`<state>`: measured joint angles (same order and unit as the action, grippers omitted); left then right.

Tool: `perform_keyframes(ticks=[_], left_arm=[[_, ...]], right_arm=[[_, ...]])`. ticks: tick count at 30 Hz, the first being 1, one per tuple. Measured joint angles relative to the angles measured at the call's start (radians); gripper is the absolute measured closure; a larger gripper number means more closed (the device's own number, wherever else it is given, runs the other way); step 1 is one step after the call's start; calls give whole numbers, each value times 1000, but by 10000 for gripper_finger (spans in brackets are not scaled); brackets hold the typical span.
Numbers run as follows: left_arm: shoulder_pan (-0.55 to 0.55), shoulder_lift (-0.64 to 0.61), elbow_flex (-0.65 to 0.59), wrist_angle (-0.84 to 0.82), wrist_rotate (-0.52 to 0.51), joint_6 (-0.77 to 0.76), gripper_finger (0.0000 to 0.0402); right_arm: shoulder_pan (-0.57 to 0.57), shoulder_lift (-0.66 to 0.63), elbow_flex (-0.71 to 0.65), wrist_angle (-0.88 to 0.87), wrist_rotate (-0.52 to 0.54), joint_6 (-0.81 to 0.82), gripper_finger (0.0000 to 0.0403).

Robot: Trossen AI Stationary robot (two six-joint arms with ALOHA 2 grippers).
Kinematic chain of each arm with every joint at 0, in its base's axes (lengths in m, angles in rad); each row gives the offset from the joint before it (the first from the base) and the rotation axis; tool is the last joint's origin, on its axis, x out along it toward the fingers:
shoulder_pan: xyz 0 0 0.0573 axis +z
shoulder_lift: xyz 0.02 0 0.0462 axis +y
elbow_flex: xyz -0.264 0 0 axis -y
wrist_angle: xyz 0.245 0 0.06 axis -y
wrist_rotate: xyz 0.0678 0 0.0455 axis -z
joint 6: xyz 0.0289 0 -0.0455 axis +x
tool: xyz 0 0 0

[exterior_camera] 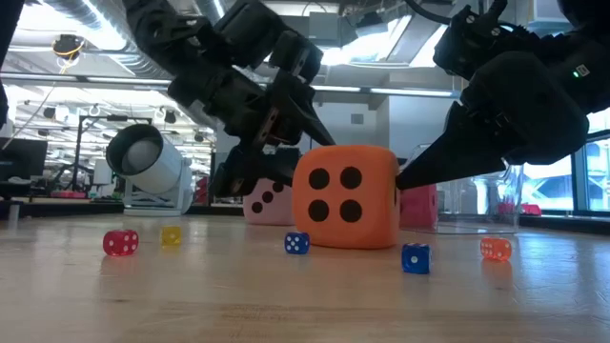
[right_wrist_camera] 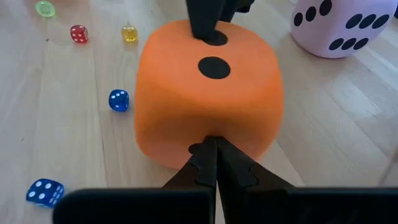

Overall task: Pick & Place Dice
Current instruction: Put the right large orange die in the bin

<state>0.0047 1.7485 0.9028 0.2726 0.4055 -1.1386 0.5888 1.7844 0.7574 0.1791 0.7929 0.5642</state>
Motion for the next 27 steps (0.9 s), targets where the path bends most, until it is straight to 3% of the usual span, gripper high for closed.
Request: perform_keyframes(ticks=[13,27], left_arm=[[5,6,55,-131,-113,114,201],[6,9,54,-131,-142,211,334]], right_arm=[[0,0,0,15,-1,1,401],[0,1,0,23,-17,1,401]])
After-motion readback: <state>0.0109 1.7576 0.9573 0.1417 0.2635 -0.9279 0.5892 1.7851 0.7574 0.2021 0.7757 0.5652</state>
